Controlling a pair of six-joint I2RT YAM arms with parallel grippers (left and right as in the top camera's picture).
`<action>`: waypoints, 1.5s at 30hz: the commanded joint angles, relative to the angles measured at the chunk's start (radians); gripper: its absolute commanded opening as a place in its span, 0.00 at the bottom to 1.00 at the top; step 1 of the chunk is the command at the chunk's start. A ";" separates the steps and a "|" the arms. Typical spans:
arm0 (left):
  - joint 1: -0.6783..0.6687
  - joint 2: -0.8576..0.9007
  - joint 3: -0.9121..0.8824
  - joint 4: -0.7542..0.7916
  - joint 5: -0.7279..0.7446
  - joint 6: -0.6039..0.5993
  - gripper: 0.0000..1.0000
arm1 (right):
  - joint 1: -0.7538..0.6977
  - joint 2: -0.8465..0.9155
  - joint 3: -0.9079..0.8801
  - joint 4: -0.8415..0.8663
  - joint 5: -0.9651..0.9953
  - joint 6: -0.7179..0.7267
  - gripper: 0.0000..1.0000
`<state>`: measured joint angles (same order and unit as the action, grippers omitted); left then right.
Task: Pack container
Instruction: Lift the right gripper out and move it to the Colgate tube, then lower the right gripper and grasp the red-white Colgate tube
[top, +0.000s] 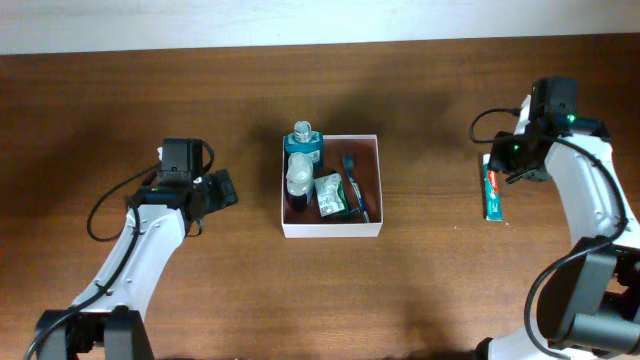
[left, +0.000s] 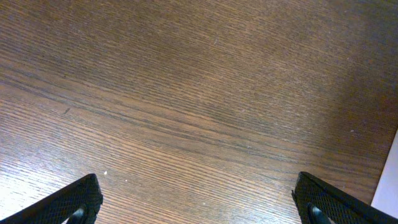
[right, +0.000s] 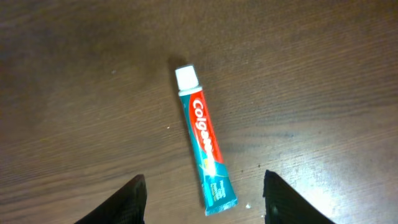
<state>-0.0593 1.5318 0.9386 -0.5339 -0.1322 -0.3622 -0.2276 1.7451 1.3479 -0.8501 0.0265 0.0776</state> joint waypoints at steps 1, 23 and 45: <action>0.002 0.007 -0.005 0.000 -0.007 0.009 0.99 | -0.003 0.017 -0.064 0.080 0.067 -0.068 0.53; 0.002 0.007 -0.005 0.000 -0.007 0.009 0.99 | -0.002 0.043 -0.318 0.461 -0.006 -0.288 0.58; 0.002 0.007 -0.005 0.000 -0.007 0.009 0.99 | -0.002 0.142 -0.317 0.502 -0.042 -0.305 0.33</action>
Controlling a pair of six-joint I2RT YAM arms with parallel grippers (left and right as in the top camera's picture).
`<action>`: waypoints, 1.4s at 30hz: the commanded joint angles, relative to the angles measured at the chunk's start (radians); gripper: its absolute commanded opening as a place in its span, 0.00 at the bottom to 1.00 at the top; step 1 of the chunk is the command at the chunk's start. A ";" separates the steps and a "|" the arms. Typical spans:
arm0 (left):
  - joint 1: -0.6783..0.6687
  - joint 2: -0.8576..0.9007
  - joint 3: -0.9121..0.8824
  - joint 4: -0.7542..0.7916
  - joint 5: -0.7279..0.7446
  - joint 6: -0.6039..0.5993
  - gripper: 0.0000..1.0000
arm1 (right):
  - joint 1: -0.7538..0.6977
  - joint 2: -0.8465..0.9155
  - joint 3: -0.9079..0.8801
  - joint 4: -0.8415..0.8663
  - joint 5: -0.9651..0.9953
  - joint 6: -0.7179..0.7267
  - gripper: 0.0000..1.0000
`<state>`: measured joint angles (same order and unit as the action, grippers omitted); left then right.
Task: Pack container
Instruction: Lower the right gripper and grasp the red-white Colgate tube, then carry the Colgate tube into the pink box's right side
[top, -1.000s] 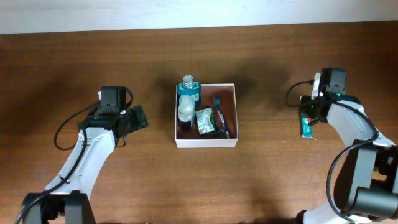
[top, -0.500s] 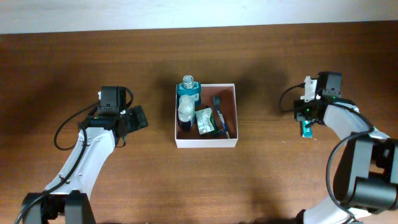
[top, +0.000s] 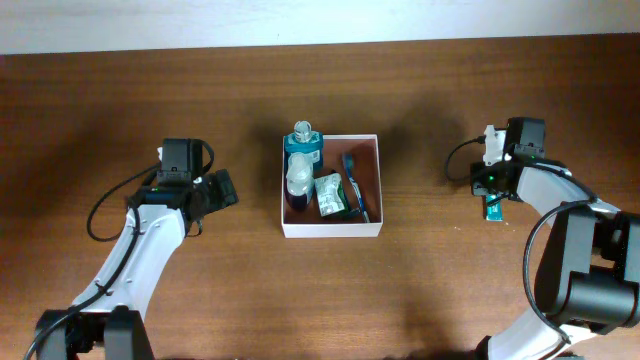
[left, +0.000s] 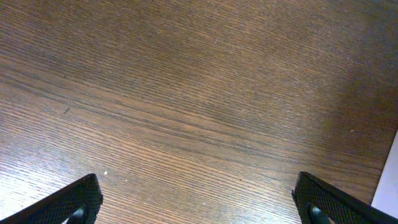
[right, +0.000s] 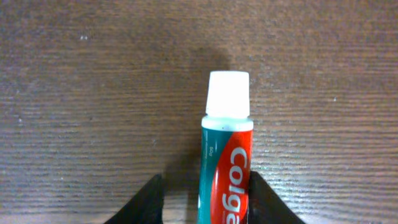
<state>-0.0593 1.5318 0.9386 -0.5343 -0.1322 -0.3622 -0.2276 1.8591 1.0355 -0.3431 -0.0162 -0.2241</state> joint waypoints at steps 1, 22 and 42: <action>0.002 0.007 -0.005 0.000 -0.007 0.009 0.99 | -0.002 0.028 -0.005 -0.006 0.001 -0.003 0.29; 0.002 0.007 -0.005 0.000 -0.007 0.009 0.99 | -0.002 0.026 0.005 -0.037 0.001 0.049 0.09; 0.002 0.007 -0.005 0.000 -0.007 0.009 0.99 | 0.203 -0.017 0.507 -0.581 -0.055 0.239 0.10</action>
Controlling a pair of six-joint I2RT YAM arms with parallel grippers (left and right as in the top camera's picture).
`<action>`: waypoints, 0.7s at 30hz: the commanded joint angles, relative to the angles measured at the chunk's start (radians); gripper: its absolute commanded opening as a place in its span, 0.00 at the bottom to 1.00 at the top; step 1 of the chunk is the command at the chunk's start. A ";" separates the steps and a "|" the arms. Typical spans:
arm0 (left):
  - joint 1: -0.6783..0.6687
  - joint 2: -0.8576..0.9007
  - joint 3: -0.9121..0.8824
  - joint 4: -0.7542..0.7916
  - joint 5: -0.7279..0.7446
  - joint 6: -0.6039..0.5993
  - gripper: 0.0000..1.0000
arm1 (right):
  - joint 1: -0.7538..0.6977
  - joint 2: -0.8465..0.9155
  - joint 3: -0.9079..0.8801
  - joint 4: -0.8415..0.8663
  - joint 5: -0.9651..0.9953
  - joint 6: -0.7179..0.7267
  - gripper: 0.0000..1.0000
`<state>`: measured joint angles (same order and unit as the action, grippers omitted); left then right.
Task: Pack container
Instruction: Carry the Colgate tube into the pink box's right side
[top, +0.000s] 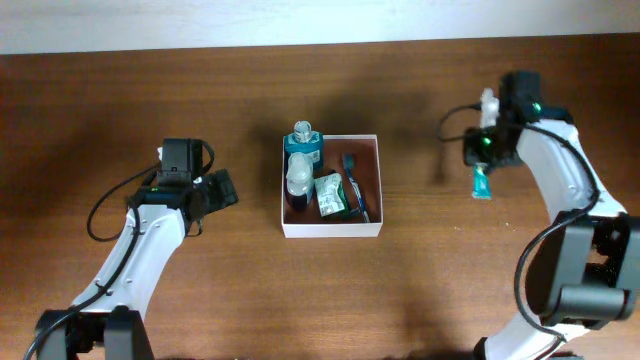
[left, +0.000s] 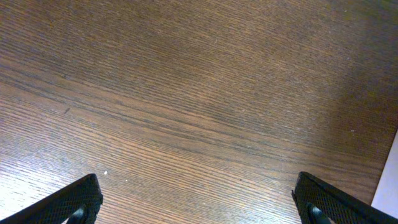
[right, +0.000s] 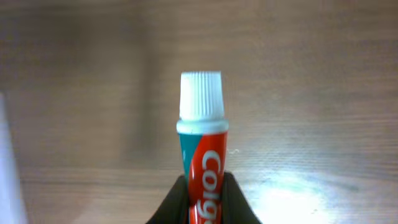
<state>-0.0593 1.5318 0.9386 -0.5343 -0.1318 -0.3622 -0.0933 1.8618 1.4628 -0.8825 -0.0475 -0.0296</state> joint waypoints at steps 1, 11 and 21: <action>0.002 0.007 -0.005 0.000 -0.007 0.009 0.99 | 0.092 -0.019 0.106 -0.069 -0.024 0.055 0.10; 0.002 0.007 -0.005 0.000 -0.007 0.009 1.00 | 0.284 -0.019 0.270 -0.245 -0.058 0.200 0.10; 0.002 0.007 -0.005 0.000 -0.007 0.009 0.99 | 0.423 -0.019 0.270 -0.247 -0.084 0.315 0.10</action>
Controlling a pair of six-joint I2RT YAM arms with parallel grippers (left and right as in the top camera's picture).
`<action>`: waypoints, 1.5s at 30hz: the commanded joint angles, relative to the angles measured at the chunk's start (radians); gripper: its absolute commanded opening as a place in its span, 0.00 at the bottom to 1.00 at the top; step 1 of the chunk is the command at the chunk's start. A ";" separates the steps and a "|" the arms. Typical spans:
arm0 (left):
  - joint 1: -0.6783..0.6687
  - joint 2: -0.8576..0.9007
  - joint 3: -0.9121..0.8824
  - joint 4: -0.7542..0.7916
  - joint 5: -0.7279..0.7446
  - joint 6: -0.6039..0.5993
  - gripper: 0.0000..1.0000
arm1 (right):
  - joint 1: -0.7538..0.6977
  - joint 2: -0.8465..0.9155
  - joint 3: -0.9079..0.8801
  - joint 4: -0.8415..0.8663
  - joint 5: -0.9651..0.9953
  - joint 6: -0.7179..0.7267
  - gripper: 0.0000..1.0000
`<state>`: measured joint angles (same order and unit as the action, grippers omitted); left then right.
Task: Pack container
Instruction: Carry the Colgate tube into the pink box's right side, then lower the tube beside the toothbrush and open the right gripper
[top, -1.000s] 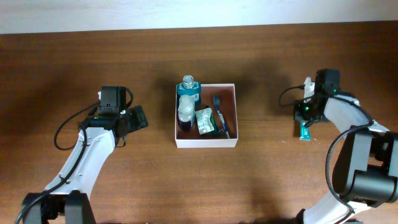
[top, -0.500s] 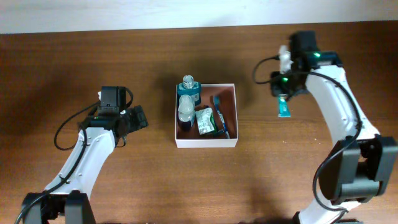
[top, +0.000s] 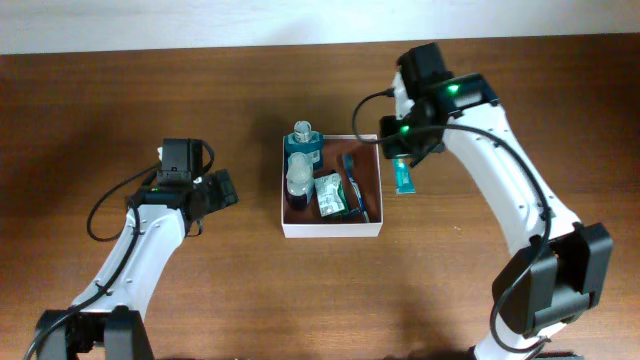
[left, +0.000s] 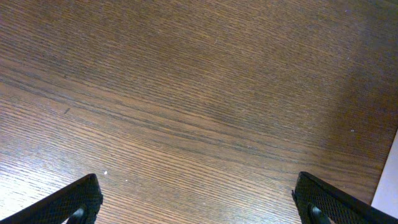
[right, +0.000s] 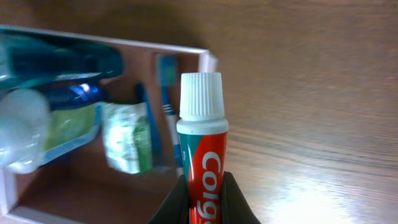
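Observation:
A white box (top: 332, 229) with a brown floor sits mid-table, holding a teal mouthwash bottle (top: 303, 148), a green packet (top: 330, 194) and a blue toothbrush (top: 355, 186). My right gripper (top: 403, 152) is shut on a red and teal toothpaste tube (right: 203, 158) with a white cap. The tube (top: 402, 176) hangs just outside the box's right wall. In the right wrist view the box (right: 205, 57) lies to the left below the cap. My left gripper (top: 224, 189) stands open over bare wood, left of the box.
Dark wooden table (top: 500, 270) all round. A pale wall strip (top: 200, 25) runs along the far edge. The box's white corner (left: 387, 186) shows at the right edge of the left wrist view.
My right gripper has moved left with the toothpaste tube, from well to the right of the box to its right wall. The left arm has not moved.
The toothpaste tube lay on the table at the far right with my right gripper open above it. Then the fingers stood on either side of the tube. Then they were shut on it, lifted, and now it is held beside the box.

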<state>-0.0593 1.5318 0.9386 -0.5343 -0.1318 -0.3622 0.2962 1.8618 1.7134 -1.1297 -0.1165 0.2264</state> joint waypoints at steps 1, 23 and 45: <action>0.002 0.007 -0.005 0.000 -0.007 0.009 0.99 | 0.045 -0.019 0.019 0.000 -0.015 0.076 0.10; 0.002 0.007 -0.005 0.000 -0.007 0.009 0.99 | 0.137 -0.017 -0.184 0.209 -0.012 0.177 0.10; 0.002 0.007 -0.005 0.000 -0.007 0.009 0.99 | 0.151 0.013 -0.323 0.417 -0.011 0.202 0.10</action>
<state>-0.0593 1.5318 0.9386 -0.5339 -0.1318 -0.3622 0.4397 1.8622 1.4002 -0.7212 -0.1226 0.4191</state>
